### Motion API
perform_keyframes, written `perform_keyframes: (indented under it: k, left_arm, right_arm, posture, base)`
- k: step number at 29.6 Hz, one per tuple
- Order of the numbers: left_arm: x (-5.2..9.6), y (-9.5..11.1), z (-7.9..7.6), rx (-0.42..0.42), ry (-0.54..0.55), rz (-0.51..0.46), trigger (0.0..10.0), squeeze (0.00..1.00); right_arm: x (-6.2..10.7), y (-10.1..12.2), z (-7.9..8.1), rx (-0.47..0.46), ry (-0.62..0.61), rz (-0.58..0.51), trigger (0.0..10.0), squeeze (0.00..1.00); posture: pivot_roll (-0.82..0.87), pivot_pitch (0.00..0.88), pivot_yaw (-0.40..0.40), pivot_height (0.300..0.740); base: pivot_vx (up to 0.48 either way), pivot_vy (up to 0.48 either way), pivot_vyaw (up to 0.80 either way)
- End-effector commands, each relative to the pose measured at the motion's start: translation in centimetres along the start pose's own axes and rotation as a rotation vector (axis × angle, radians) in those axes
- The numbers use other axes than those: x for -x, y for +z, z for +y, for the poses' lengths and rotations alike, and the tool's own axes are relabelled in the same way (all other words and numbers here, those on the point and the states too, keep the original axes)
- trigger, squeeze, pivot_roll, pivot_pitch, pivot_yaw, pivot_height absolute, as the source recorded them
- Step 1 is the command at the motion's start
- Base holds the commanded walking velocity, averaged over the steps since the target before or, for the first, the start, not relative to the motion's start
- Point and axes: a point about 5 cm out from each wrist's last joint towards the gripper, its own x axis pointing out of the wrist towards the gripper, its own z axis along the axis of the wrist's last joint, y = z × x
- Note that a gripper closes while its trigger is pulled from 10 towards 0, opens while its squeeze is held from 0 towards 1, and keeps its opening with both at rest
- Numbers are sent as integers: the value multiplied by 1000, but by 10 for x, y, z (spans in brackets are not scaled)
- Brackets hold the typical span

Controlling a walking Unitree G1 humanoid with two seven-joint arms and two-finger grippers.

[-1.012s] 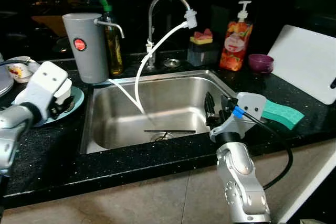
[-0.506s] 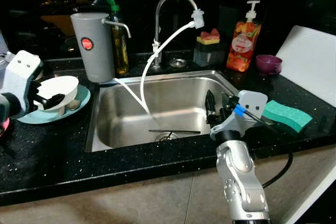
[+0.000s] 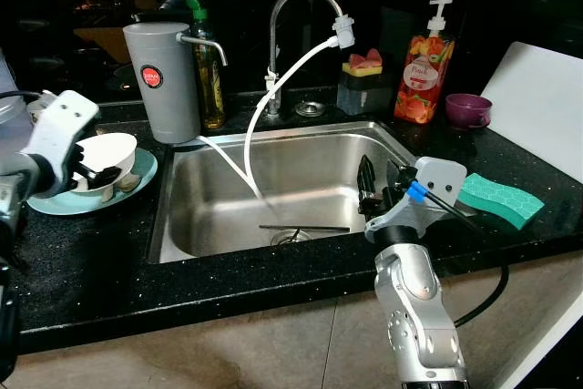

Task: Kitchen organization

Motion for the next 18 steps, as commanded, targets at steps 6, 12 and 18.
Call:
perform_keyframes:
  k: [6,12,18]
  left_arm:
    - [-7,-10,-5,-69,34,90,9961,0]
    - [-9,-25,-8,-133,75,153,7569,0]
    - [-12,-39,-16,-163,77,181,824,0]
  right_arm:
    - [2,2,-1,-2,-16,-10,10000,0]
    - [2,2,0,-4,-10,-7,10000,0]
    - [2,2,1,-5,-7,-5,10000,0]
  posture:
    - [188,81,53,740]
    - [188,81,53,740]
    - [187,84,42,740]
  base:
    - [0,0,0]
    - [0,0,0]
    - [0,0,0]
